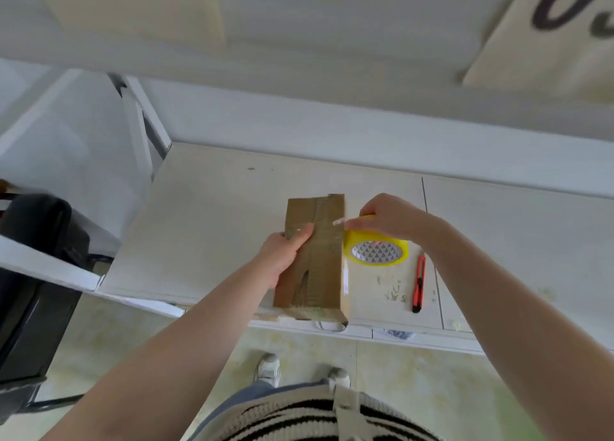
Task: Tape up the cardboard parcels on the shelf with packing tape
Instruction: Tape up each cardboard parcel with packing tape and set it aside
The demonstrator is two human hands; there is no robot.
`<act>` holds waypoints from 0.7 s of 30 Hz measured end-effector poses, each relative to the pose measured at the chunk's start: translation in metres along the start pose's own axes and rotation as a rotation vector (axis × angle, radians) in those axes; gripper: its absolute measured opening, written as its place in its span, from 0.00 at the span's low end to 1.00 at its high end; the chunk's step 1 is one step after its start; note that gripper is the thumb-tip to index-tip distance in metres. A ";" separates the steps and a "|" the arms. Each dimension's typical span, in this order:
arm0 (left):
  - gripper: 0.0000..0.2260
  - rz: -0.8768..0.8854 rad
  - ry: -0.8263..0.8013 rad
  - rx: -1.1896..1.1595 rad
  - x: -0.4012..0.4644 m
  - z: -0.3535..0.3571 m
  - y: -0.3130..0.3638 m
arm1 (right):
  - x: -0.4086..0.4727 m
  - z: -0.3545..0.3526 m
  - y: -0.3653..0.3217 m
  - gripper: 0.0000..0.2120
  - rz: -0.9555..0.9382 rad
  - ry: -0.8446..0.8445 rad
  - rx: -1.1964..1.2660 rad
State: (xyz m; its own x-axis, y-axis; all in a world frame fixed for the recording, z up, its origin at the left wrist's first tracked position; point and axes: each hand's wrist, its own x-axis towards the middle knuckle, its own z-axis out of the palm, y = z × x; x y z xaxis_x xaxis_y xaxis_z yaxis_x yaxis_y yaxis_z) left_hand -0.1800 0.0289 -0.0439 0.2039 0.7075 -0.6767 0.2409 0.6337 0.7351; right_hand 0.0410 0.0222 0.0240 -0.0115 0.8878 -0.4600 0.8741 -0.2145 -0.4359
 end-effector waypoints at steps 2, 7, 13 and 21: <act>0.22 -0.064 -0.095 -0.051 -0.001 -0.006 -0.003 | -0.006 -0.013 -0.008 0.23 -0.042 -0.012 0.037; 0.28 0.075 -0.015 0.099 0.004 -0.015 -0.003 | 0.000 -0.008 -0.031 0.23 -0.050 0.015 0.045; 0.41 0.132 0.126 0.431 -0.005 0.007 0.015 | 0.006 -0.001 -0.057 0.27 -0.059 0.040 -0.033; 0.38 0.157 0.145 0.454 0.002 0.000 0.006 | 0.000 -0.018 -0.048 0.25 -0.073 0.032 -0.157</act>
State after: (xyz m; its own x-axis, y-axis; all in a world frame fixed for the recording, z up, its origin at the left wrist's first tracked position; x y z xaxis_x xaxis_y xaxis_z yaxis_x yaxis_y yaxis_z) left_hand -0.1779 0.0340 -0.0405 0.1444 0.8402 -0.5227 0.6134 0.3385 0.7136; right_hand 0.0078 0.0400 0.0589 -0.0642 0.9116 -0.4061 0.9367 -0.0854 -0.3397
